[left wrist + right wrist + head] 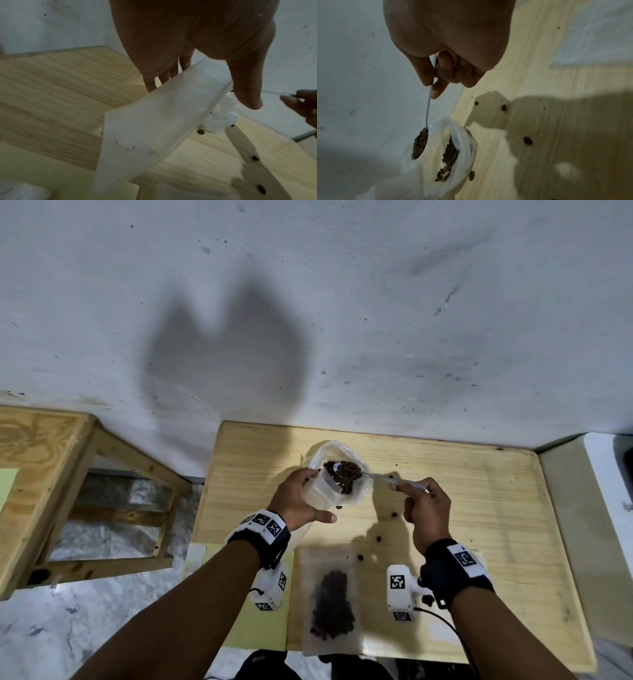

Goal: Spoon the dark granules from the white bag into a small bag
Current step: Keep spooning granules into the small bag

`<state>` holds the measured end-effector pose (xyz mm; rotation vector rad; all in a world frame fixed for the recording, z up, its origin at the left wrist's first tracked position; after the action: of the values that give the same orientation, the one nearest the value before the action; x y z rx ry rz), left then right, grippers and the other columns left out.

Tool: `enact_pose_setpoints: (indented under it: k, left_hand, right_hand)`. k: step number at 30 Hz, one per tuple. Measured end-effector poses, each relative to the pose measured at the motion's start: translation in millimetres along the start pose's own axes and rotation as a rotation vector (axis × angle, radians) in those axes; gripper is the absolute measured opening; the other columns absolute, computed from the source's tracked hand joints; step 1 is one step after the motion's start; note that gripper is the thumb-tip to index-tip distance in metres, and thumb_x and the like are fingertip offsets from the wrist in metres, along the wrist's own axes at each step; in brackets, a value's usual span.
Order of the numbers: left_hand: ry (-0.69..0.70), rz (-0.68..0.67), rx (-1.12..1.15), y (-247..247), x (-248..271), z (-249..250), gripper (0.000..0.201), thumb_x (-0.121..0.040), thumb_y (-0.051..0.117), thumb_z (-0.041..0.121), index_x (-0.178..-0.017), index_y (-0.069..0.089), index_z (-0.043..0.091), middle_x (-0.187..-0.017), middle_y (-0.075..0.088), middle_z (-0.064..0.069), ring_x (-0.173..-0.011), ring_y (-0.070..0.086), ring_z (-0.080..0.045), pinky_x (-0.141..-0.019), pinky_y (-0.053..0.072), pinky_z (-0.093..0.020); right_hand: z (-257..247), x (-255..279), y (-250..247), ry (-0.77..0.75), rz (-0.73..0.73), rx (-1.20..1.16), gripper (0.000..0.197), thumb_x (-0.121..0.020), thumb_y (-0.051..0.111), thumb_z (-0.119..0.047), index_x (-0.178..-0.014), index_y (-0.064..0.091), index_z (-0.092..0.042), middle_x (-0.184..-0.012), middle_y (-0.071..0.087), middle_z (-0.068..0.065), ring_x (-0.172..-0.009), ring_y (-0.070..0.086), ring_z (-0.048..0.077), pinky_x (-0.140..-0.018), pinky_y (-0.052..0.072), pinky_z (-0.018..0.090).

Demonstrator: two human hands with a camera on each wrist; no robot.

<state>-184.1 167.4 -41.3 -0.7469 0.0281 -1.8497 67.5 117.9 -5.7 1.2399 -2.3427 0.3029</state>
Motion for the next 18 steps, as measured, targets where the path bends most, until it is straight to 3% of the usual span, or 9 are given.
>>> enact_pose_setpoints:
  k: [3, 6, 9, 10, 13, 16, 18]
  left_hand:
    - [0.001, 0.007, -0.001, 0.7, 0.4, 1.6, 0.104, -0.043, 0.099, 0.030, -0.134, 0.049, 0.021, -0.131, 0.047, 0.009, -0.121, 0.050, -0.015, -0.104, 0.045, -0.037]
    - [-0.001, 0.004, -0.005, 1.9, 0.3, 1.9, 0.105, -0.041, 0.099, 0.032, -0.133, 0.049, 0.021, -0.129, 0.046, 0.009, -0.120, 0.050, -0.017, -0.104, 0.046, -0.041]
    - [-0.002, 0.001, -0.009, 3.0, -0.2, 1.8, 0.105, -0.039, 0.099, 0.034, -0.132, 0.050, 0.022, -0.129, 0.046, 0.009, -0.120, 0.051, -0.018, -0.103, 0.047, -0.043]
    - [-0.006, 0.000, -0.009, 3.2, -0.7, 1.7, 0.105, -0.039, 0.099, 0.033, -0.132, 0.050, 0.022, -0.130, 0.046, 0.009, -0.121, 0.051, -0.018, -0.103, 0.047, -0.042]
    - [-0.017, -0.007, -0.018, 2.7, -1.0, 3.3, 0.107, -0.041, 0.099, 0.032, -0.134, 0.049, 0.021, -0.135, 0.045, 0.006, -0.124, 0.049, -0.018, -0.105, 0.046, -0.041]
    - [-0.031, -0.029, -0.031, 1.5, -0.6, 2.9, 0.111, -0.041, 0.099, 0.033, -0.138, 0.046, 0.021, -0.138, 0.046, 0.006, -0.126, 0.048, -0.016, -0.106, 0.045, -0.040]
    - [-0.047, -0.041, -0.034, 0.5, 0.4, 2.1, 0.112, -0.040, 0.099, 0.035, -0.138, 0.046, 0.023, -0.137, 0.049, 0.007, -0.125, 0.049, -0.016, -0.105, 0.045, -0.040]
  right_hand:
    - [-13.8, 3.3, -3.4, -0.071, -0.053, -0.009, 0.036, -0.084, 0.064, 0.006, -0.065, 0.042, -0.014, -0.069, 0.072, 0.011, -0.040, 0.025, 0.013, -0.043, 0.020, 0.023]
    - [-20.6, 7.5, 1.3, -0.144, -0.122, 0.031, 0.036, -0.085, 0.065, 0.007, -0.066, 0.041, -0.012, -0.072, 0.069, 0.018, -0.040, 0.027, 0.011, -0.043, 0.022, 0.022]
    - [-19.4, 12.3, 12.5, -0.266, -0.207, 0.199, 0.037, -0.085, 0.071, 0.002, -0.067, 0.041, -0.008, -0.063, 0.053, 0.018, -0.046, 0.035, 0.011, -0.050, 0.028, 0.025]
    - [-19.0, 15.3, 17.6, -0.301, -0.237, 0.272, 0.037, -0.084, 0.074, -0.001, -0.067, 0.042, -0.008, -0.065, 0.056, 0.020, -0.050, 0.042, 0.010, -0.053, 0.032, 0.025]
    - [-19.0, 18.8, 23.6, -0.355, -0.257, 0.357, 0.037, -0.082, 0.078, -0.004, -0.065, 0.047, -0.015, -0.070, 0.069, 0.003, -0.059, 0.057, 0.003, -0.061, 0.040, 0.025]
    - [-19.2, 10.2, 14.1, -0.382, -0.131, 0.285, 0.034, -0.080, 0.079, -0.009, -0.065, 0.049, -0.018, -0.073, 0.065, 0.023, -0.066, 0.064, 0.031, -0.064, 0.045, 0.036]
    - [-16.6, 5.5, 10.6, -0.406, -0.051, 0.319, 0.031, -0.082, 0.077, -0.006, -0.068, 0.051, -0.015, -0.076, 0.065, 0.025, -0.070, 0.064, 0.043, -0.062, 0.047, 0.040]
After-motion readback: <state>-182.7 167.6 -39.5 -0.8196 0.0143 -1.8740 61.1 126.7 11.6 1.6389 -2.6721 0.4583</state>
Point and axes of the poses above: each hand's wrist, its own x-axis away from the middle knuckle, its own y-axis out of the palm, z = x × y, the point moved 2 cm from there along -x, towards the middle knuckle
